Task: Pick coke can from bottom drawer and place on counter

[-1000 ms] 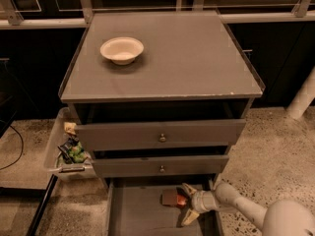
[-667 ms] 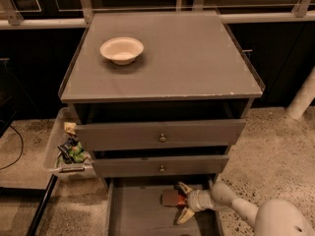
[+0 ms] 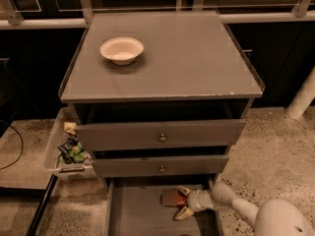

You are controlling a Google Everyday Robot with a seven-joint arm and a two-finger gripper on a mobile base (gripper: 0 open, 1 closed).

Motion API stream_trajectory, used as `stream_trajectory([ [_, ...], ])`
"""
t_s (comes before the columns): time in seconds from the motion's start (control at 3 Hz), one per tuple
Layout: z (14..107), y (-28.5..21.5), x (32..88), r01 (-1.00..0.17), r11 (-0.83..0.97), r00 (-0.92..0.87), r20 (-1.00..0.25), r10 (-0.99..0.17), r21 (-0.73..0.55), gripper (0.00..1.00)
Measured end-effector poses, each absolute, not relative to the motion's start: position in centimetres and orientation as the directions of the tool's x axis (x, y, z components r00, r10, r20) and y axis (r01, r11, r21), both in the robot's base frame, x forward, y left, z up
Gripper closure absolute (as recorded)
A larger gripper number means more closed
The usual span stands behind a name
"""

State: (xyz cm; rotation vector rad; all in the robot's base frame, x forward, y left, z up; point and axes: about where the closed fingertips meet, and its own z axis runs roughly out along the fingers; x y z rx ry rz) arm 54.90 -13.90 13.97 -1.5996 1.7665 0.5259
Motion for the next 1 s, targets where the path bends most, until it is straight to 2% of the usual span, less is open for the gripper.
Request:
stream_trajectory([
  [1.0,13.96,-13.89,54.9,-0.976,0.16,-0.006,-0.716,-0.698,-0.148,0.87],
])
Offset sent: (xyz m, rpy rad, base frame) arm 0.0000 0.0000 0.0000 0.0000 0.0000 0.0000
